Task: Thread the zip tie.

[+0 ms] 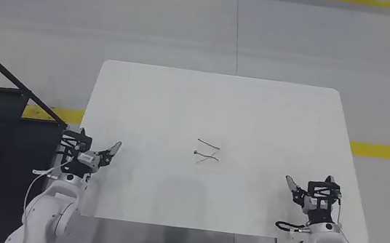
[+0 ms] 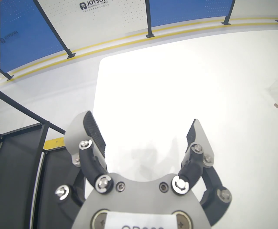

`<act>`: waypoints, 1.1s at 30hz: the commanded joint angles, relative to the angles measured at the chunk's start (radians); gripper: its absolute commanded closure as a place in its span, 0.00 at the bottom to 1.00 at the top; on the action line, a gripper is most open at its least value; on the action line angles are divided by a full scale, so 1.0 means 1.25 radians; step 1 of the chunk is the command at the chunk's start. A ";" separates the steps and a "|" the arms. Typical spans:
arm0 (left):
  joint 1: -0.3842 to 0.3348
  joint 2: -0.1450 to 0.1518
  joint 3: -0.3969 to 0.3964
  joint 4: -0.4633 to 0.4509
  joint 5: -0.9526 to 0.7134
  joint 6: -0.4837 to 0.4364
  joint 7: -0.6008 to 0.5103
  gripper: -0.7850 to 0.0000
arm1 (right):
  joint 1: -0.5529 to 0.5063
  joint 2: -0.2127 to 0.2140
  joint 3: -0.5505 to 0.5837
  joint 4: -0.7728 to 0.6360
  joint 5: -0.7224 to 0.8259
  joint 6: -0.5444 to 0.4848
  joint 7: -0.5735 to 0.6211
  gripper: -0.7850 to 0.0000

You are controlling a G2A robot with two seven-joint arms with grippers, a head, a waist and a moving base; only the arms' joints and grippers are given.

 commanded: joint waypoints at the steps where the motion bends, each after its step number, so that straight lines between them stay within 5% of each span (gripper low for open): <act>1: 0.000 0.000 -0.004 -0.017 -0.010 -0.011 -0.014 0.00 | 0.000 0.000 0.000 0.000 0.000 0.000 0.000 0.00; 7: -0.017 0.002 -0.007 -0.056 -0.060 -0.089 -0.100 0.00 | 0.000 0.000 0.000 0.000 0.000 0.000 0.000 0.00; 19: -0.128 0.014 -0.012 -0.083 -0.297 -0.258 -0.483 0.00 | 0.000 0.000 0.000 0.000 0.000 0.000 0.000 0.00; 33: -0.130 0.014 -0.012 -0.084 -0.299 -0.257 -0.487 0.00 | 0.000 0.000 0.000 0.000 0.000 0.000 0.000 0.00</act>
